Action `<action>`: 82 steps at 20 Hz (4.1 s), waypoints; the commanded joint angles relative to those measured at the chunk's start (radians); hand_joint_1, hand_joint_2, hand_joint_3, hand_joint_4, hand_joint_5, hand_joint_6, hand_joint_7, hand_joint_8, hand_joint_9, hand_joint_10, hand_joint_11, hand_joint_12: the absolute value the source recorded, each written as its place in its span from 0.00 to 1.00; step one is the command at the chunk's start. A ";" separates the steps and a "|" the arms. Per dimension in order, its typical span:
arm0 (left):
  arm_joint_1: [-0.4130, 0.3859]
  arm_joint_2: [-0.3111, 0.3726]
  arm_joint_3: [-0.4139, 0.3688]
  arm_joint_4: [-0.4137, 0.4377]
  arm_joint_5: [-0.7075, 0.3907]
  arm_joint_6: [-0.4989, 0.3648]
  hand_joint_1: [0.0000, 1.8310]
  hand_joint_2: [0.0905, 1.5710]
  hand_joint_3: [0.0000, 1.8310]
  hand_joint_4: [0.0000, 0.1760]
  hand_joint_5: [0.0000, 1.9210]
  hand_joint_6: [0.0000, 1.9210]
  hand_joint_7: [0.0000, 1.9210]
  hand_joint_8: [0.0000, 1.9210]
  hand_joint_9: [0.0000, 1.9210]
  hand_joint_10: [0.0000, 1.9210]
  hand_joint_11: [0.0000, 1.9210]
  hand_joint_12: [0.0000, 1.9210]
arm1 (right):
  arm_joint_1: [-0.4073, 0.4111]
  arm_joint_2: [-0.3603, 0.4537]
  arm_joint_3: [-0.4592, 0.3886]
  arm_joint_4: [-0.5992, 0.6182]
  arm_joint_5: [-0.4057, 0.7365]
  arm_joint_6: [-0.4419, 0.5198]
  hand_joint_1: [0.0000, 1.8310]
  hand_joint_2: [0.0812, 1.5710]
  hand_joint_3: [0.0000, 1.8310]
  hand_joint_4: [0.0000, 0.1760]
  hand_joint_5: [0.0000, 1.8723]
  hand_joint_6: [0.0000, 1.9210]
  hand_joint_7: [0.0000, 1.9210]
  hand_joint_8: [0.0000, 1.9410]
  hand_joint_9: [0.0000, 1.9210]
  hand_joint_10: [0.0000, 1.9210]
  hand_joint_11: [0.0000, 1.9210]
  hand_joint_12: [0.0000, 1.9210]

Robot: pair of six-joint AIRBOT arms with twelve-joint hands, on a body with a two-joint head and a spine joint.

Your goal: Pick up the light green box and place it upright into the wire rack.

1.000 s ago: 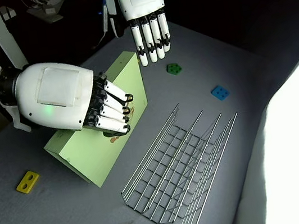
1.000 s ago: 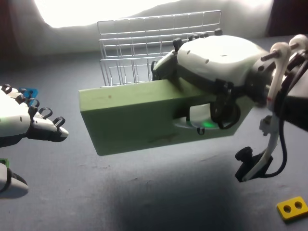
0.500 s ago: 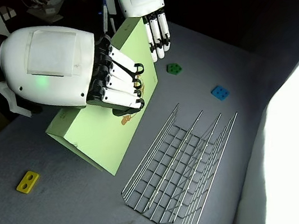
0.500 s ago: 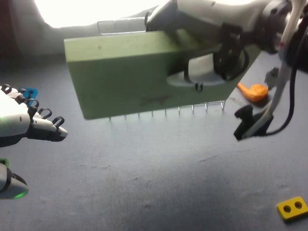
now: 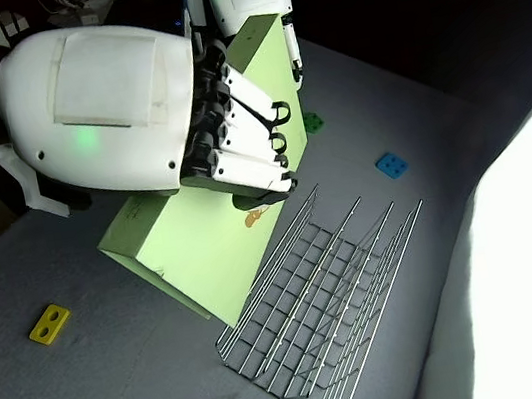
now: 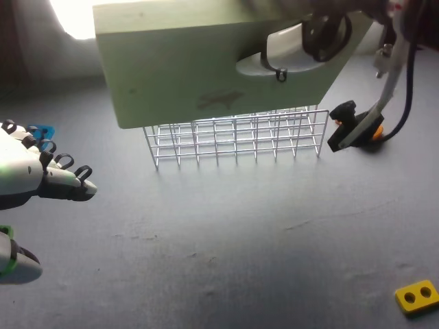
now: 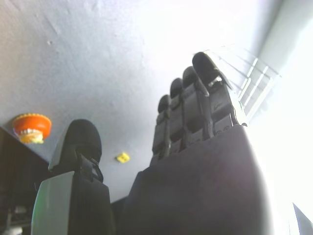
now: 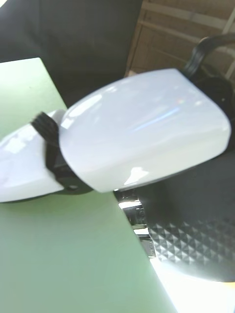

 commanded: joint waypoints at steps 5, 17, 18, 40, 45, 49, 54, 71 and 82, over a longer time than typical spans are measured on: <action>-0.008 -0.011 0.005 0.027 -0.062 0.001 0.29 0.78 0.00 0.08 0.07 0.00 0.10 0.00 0.11 0.01 0.00 0.43 | 0.016 -0.039 0.076 0.067 0.029 -0.077 0.74 0.73 0.00 0.00 0.48 0.53 0.49 0.60 0.36 0.76 0.19 0.93; -0.008 -0.016 0.009 0.027 -0.062 0.001 0.26 0.80 0.01 0.06 0.06 0.00 0.08 0.00 0.09 0.00 0.00 0.43 | 0.002 -0.093 0.146 0.074 0.044 -0.052 0.75 0.72 0.00 0.00 0.49 0.51 0.50 0.58 0.38 0.76 0.21 0.92; -0.008 -0.016 0.009 0.027 -0.062 0.001 0.26 0.80 0.01 0.06 0.06 0.00 0.08 0.00 0.09 0.00 0.00 0.43 | 0.000 -0.094 0.147 0.075 0.045 -0.051 0.75 0.72 0.00 0.00 0.49 0.51 0.50 0.58 0.38 0.76 0.21 0.92; -0.007 -0.020 0.010 0.027 -0.062 0.001 0.28 0.80 0.00 0.05 0.06 0.00 0.08 0.00 0.09 0.00 0.00 0.42 | -0.035 -0.138 0.194 0.078 0.068 -0.019 0.75 0.72 0.00 0.00 0.49 0.51 0.49 0.60 0.38 0.73 0.22 0.90; -0.007 -0.022 0.010 0.027 -0.062 0.001 0.29 0.79 0.00 0.05 0.06 0.00 0.07 0.00 0.08 0.00 0.00 0.39 | -0.037 -0.142 0.200 0.078 0.069 -0.032 0.74 0.73 0.00 0.00 0.50 0.49 0.47 0.64 0.37 0.77 0.25 0.92; -0.007 -0.022 0.010 0.027 -0.062 0.001 0.29 0.79 0.00 0.04 0.07 0.00 0.08 0.00 0.09 0.00 0.00 0.39 | -0.040 -0.145 0.208 0.078 0.070 -0.046 0.74 0.73 0.00 0.00 0.48 0.52 0.47 0.64 0.37 0.76 0.22 0.90; -0.004 -0.024 0.011 0.026 -0.062 0.000 0.29 0.79 0.00 0.05 0.07 0.00 0.08 0.00 0.10 0.00 0.00 0.43 | -0.066 -0.160 0.229 0.075 0.078 -0.042 0.74 0.73 0.00 0.00 0.50 0.51 0.48 0.63 0.36 0.74 0.22 0.90; -0.004 -0.024 0.015 0.027 -0.062 0.000 0.30 0.78 0.00 0.04 0.07 0.00 0.08 0.00 0.09 0.00 0.00 0.41 | -0.108 -0.208 0.272 0.072 0.082 -0.017 0.74 0.72 0.00 0.00 0.51 0.48 0.47 0.63 0.37 0.77 0.22 0.92; -0.003 -0.025 0.023 0.018 -0.062 0.003 0.29 0.79 0.00 0.01 0.07 0.00 0.09 0.00 0.09 0.00 0.00 0.39 | -0.140 -0.219 0.286 0.070 0.085 -0.024 0.74 0.74 0.00 0.00 0.50 0.48 0.44 0.67 0.34 0.81 0.21 0.97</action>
